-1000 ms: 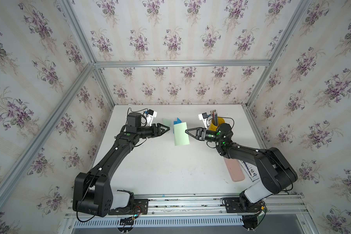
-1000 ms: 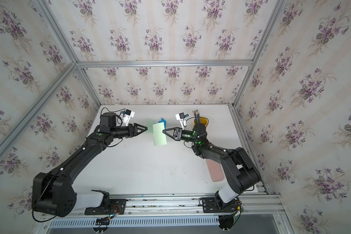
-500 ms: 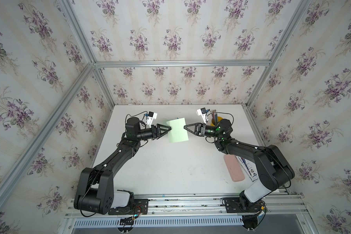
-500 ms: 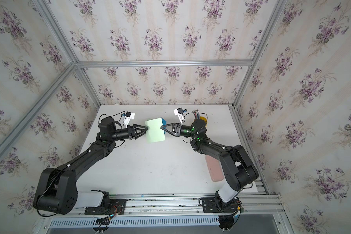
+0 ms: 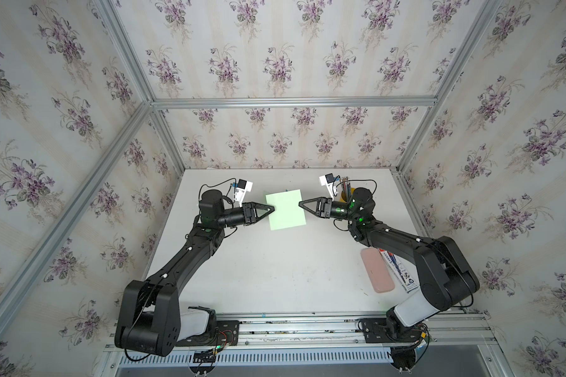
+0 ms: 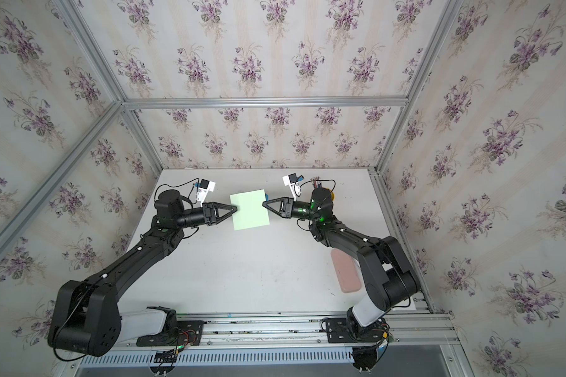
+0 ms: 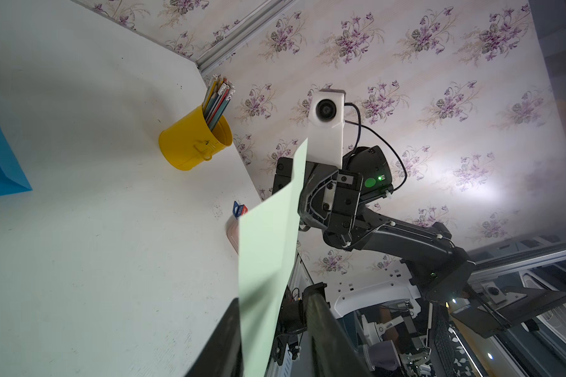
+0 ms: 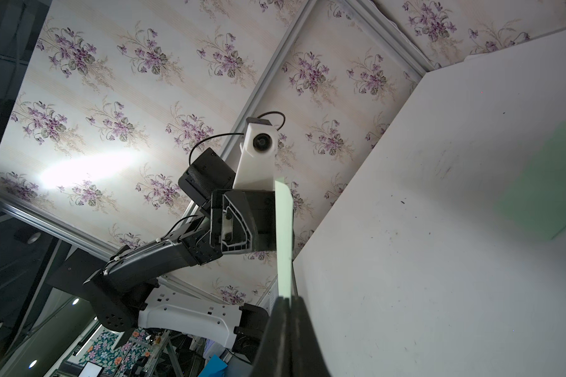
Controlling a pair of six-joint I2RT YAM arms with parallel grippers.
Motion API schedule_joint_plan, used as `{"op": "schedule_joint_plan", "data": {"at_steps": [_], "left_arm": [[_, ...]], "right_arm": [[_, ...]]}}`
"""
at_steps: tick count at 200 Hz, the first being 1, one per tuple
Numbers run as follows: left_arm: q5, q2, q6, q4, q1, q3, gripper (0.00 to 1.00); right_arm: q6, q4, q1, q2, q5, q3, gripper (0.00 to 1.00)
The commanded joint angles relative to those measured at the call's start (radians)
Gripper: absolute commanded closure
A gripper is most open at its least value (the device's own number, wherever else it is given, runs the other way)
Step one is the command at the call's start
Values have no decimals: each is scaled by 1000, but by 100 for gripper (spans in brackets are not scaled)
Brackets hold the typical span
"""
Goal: Fold the square paper along the opposite sides
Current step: Pick up the paper from the center of the board.
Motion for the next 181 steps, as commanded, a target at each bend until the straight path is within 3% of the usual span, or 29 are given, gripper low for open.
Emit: {"op": "schedule_joint_plan", "data": {"at_steps": [1, 27, 51, 93, 110, 137, 161, 181], "left_arm": [[-1, -11, 46, -30, 0, -1, 70], [-12, -19, 64, -57, -1, 0, 82], [-26, -24, 91, -102, -1, 9, 100], [-91, -59, 218, -303, -1, 65, 100], [-101, -82, 313, -448, -3, 129, 100], [-100, -129, 425, -616, -14, 231, 100], [-84, -158, 412, -615, -46, 282, 100], [-57, -161, 347, -516, -70, 291, 100]], "right_arm": [[-26, -15, -1, -8, 8, 6, 100], [-30, -20, -1, -9, 8, 5, 100], [-34, -24, -1, -11, 8, 4, 100], [-79, -83, -4, -27, 9, 8, 100], [-157, -181, -21, -41, 42, 2, 81], [-286, -355, -33, -28, 145, 7, 71], [-264, -330, -28, 43, 155, 12, 71], [-202, -243, -6, 95, 134, 27, 71]]}}
